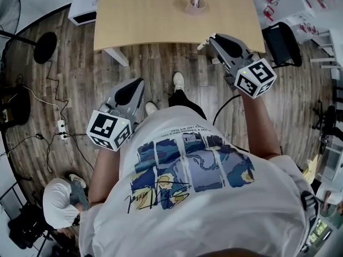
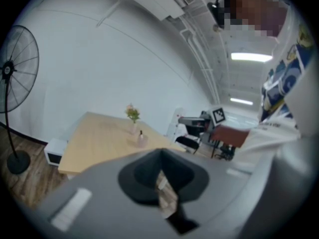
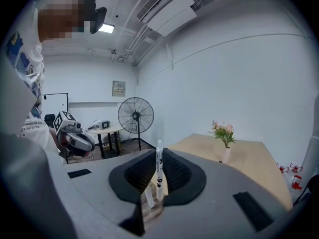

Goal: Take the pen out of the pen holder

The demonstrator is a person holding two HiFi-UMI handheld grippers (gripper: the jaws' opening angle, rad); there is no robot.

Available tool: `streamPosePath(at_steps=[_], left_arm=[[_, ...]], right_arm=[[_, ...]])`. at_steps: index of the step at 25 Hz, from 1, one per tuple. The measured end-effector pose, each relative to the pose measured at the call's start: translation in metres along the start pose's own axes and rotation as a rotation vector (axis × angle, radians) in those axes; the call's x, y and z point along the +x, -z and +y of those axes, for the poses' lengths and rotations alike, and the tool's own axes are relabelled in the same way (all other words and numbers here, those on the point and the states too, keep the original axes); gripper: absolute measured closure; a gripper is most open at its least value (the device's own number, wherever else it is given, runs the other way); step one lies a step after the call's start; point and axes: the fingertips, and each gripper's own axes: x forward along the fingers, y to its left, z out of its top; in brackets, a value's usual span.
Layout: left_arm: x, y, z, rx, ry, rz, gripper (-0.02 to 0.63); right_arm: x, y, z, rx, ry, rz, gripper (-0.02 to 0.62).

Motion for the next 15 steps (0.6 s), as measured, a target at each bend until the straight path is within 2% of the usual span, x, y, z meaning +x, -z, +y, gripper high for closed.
streamPosePath(at_steps=[15], left_arm=[[-0.017,0.011,-0.004,-0.008,0.013,0.000,0.597]], right_arm=[[-0.013,-0.002,0.032,-0.002,-0.011,0.001,0.561]])
